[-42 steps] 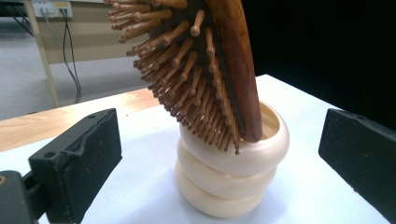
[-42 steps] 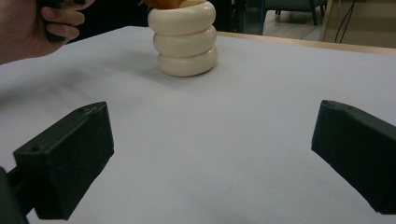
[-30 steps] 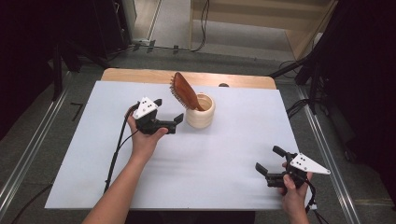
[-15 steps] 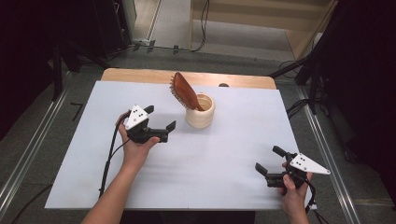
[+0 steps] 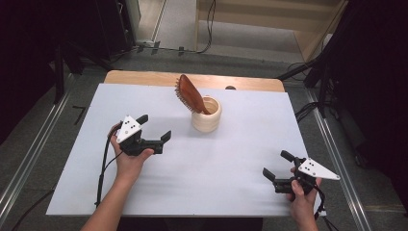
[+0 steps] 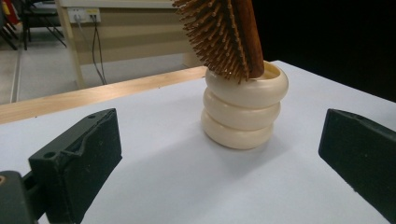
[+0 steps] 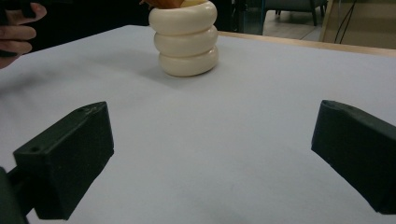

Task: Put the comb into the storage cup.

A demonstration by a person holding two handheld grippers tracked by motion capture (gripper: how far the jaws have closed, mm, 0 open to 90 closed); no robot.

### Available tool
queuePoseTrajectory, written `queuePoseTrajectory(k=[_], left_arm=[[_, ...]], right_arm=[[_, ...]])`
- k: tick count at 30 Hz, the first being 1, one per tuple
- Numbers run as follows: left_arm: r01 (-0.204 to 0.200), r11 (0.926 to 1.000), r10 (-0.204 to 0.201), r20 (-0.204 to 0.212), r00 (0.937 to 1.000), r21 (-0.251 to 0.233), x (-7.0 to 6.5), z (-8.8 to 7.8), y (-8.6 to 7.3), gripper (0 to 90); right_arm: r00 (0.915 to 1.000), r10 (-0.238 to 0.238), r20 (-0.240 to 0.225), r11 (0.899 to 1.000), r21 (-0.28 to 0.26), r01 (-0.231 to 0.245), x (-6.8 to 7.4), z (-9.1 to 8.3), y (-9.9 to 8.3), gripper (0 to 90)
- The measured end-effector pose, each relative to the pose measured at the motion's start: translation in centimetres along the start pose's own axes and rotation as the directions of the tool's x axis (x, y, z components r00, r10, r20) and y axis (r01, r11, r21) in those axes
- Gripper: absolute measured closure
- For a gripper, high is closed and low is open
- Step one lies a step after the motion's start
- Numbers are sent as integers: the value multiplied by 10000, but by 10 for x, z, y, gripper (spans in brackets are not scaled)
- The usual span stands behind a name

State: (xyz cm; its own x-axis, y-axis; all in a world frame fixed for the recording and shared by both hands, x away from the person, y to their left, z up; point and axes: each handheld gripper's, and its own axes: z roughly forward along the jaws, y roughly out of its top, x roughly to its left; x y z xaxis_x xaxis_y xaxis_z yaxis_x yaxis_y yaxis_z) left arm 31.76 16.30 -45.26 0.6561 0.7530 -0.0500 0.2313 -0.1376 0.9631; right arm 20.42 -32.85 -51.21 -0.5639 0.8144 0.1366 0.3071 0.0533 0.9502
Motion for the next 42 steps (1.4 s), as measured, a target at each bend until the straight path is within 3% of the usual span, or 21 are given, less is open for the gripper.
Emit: queuePoseTrajectory(k=[25, 42], left_arm=[[-97, 9999, 99, -430, 9990, 52, 9, -50, -18, 0], [165, 9998, -155, -759, 9970, 127, 15, -79, -39, 0]], right_arm=[[10000, 4, 80, 10000, 63, -4, 1, 0, 0, 0], [9999, 14, 107, 10000, 65, -15, 2, -1, 0, 0]])
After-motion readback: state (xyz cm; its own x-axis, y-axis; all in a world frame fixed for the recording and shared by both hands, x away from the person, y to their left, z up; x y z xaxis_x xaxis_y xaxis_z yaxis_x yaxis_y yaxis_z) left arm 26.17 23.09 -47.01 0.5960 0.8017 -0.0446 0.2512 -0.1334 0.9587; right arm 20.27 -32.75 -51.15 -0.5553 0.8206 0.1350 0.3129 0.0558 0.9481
